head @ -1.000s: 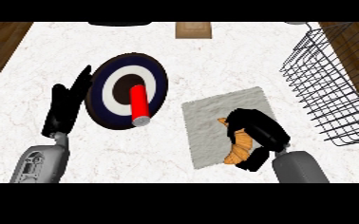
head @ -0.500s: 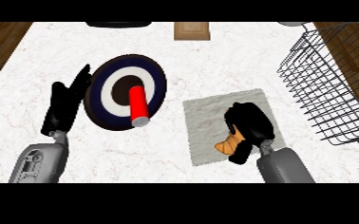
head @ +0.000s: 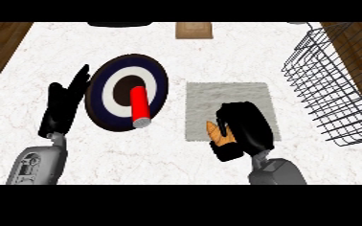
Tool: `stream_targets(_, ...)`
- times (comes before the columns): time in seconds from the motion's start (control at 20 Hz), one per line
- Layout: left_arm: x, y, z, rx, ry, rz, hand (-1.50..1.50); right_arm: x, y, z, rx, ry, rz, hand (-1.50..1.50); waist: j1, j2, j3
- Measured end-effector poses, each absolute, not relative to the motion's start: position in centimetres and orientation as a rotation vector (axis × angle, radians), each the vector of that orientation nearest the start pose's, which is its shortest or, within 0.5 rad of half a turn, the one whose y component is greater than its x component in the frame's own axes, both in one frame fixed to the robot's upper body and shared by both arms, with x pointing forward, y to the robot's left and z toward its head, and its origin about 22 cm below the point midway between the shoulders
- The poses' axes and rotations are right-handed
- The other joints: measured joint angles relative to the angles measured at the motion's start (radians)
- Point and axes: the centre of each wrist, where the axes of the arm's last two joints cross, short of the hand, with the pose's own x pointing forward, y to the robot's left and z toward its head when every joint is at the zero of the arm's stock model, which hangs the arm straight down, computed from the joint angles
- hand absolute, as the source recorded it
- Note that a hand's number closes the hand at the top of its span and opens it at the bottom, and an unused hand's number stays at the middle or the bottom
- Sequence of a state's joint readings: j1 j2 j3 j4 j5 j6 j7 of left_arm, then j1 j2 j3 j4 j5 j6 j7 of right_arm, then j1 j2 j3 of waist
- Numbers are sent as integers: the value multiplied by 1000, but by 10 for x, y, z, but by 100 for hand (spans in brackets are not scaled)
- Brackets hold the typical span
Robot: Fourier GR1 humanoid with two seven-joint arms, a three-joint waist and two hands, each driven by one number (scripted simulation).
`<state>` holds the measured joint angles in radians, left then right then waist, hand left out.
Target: Pick the croissant from the placemat and place it in the basket
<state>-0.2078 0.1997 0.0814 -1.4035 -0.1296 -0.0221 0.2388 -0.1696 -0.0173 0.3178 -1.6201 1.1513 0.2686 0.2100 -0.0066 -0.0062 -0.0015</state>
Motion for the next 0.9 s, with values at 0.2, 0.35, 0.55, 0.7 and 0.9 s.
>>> stream_targets(0.2, 294, 280, 27, 275, -1352, -198, 0, 246, -140, 94, -632, -1536, 1033, 150, -7, -1, 1)
stream_targets(0.35, 293, 280, 26, 280, -1352, -196, 0, 233, -145, 135, -598, -1635, 880, 150, -9, -2, 1)
stream_targets(0.55, 295, 283, 24, 275, -1353, -201, 0, 219, -153, 190, -610, -1695, 758, 150, -5, 0, 0)
stream_targets(0.7, 293, 281, 29, 274, -1357, -207, 0, 215, -158, 227, -629, -1713, 693, 150, 2, 1, 0)
stream_targets(0.9, 295, 279, 27, 272, -1355, -211, 0, 218, -160, 270, -640, -1763, 613, 150, 5, 2, 0)
